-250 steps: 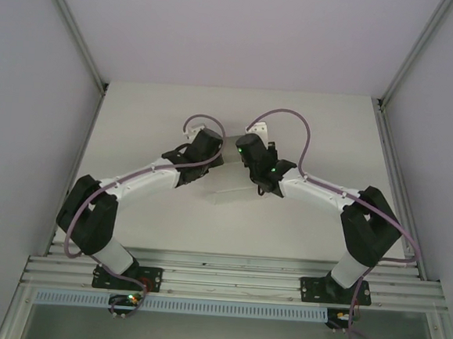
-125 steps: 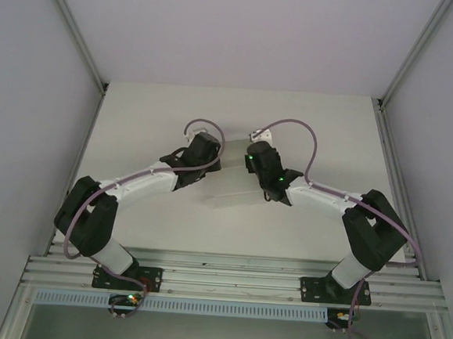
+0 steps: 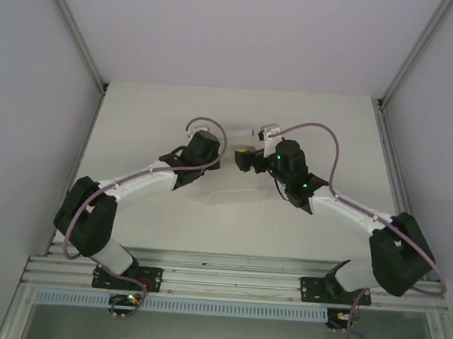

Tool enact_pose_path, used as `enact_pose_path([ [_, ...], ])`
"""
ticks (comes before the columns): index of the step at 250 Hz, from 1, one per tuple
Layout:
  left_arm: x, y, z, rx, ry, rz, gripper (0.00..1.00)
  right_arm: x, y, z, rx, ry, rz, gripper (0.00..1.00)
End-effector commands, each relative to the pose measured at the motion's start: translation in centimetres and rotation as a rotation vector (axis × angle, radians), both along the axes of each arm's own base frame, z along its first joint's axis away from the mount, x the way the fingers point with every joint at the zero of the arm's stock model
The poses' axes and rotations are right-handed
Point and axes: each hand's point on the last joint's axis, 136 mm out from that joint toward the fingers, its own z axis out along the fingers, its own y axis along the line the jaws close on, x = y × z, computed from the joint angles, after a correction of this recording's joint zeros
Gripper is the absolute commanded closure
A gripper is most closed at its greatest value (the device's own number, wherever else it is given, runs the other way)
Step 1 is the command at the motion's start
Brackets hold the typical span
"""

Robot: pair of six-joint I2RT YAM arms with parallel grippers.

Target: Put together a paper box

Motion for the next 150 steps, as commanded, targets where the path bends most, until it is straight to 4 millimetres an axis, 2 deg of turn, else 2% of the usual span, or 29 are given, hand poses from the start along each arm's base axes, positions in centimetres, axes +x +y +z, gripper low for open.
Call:
enact_pose_path([
  [1,0.8,-0.2,2.4,0.024,-0.052,-0.118,1.0,-2.3,0.0,3.4,0.093,-0.065,0.069,0.01],
  [14,0.8,0.0,2.6,0.061,-0.045,-0.185,1.0,-2.6,-1.9,3.9,0.128,-0.043,0.001,0.0],
  [34,0.7,0.6,2.5,0.13,-0.022,-0.315,1.0,-2.4,-6.4,3.5,0.17,0.058,-0.165,0.0],
  [58,0.2,1.3,2.1,0.203,0.025,-0.529,1.0,-3.1,-12.1,1.0,0.171,0.23,-0.367,0.0],
  [74,0.2,2.1,2.3,0.269,0.047,-0.63,1.0,-4.2,-15.0,-0.9,0.137,0.328,-0.456,0.0],
  [87,-0.8,1.8,2.4,0.298,0.068,-0.791,1.0,-5.1,-16.3,-1.9,0.107,0.367,-0.486,0.0],
  [112,-2.7,1.2,2.3,0.403,0.093,-1.068,1.0,-6.3,-17.2,-3.2,0.073,0.401,-0.491,0.0],
  [150,-1.3,0.9,1.5,0.59,0.14,-1.193,1.0,-7.5,-17.2,-4.6,0.059,0.432,-0.459,0.01],
])
